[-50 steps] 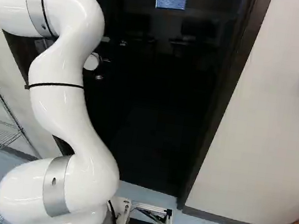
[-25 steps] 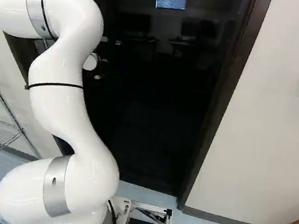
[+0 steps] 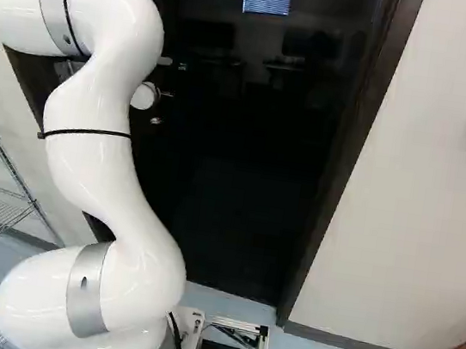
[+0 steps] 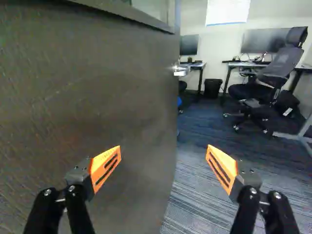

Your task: Open the door and move inside

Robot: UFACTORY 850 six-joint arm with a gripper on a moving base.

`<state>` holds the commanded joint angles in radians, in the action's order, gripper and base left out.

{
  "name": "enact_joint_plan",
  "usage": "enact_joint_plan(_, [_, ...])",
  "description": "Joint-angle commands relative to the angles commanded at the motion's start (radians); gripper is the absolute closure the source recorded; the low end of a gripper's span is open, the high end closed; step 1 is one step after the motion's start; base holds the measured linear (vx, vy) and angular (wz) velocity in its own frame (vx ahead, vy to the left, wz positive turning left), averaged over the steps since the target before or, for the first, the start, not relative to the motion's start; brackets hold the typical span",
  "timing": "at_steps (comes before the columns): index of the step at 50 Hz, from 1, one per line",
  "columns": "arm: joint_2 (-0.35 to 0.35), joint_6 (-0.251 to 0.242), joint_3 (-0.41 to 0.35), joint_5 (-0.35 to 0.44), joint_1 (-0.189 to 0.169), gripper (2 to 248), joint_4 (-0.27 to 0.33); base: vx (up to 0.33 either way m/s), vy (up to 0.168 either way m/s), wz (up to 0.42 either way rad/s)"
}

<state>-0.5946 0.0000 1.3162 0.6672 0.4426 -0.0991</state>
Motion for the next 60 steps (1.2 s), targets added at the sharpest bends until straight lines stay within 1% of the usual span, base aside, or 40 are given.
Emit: enact_joint_plan(60, [0.224,0.0,-0.283,0.0,-0.112,3,0.0,0.0,0.0,0.0])
